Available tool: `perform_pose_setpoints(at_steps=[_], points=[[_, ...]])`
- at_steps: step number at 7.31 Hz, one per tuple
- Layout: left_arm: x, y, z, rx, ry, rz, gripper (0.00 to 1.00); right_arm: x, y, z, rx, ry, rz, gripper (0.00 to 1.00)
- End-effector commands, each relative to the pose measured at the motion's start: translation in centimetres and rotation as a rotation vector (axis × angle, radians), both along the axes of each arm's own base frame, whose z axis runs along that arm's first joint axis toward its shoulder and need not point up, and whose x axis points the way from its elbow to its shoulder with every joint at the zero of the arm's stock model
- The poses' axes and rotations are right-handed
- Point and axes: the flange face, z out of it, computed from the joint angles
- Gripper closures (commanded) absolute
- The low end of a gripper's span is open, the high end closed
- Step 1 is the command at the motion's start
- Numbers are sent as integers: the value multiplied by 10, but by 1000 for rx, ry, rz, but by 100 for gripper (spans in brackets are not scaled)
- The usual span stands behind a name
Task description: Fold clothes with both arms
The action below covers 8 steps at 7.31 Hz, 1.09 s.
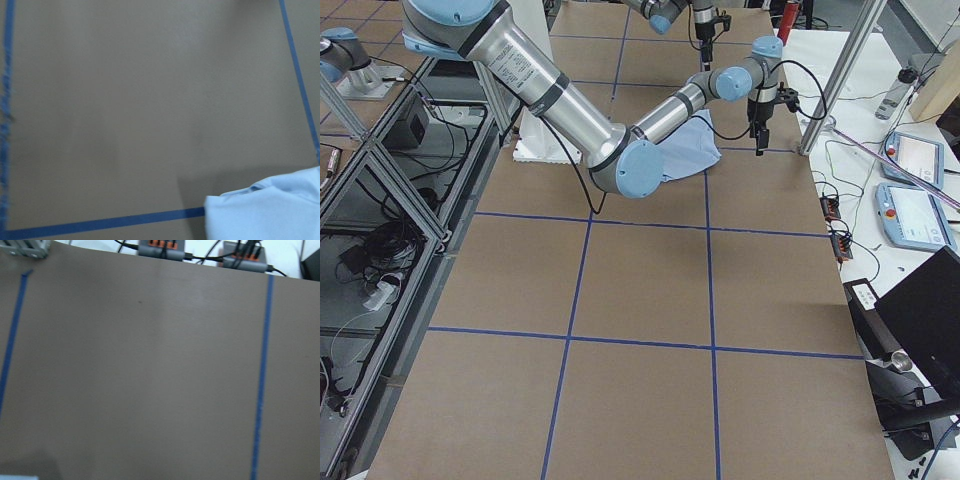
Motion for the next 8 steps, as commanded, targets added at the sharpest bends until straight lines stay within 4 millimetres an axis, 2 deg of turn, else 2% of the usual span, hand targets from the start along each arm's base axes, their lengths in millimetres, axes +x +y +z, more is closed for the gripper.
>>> perform_pose_setpoints(at_steps=[1,2,3,4,5,6,7,8], points=[[-124,-3,30,95,-152,67,0,151,28,86,39,-15,-80,0],[-182,1,54,133,-195,89,0,197,66,134,60,-1,-122,0],[-244,10,93,163,-256,107,0,240,98,167,40,19,-113,0],[-308,20,119,184,-303,112,0,283,134,195,-2,36,-88,0],[-351,31,139,176,-336,138,0,318,173,223,-15,43,-84,0],[-389,45,158,149,-353,121,0,338,205,253,-64,1,-71,0],[-415,68,185,108,-355,97,0,354,233,284,-126,-63,-46,0],[-425,98,216,52,-326,78,0,371,260,312,-131,-75,-72,0]])
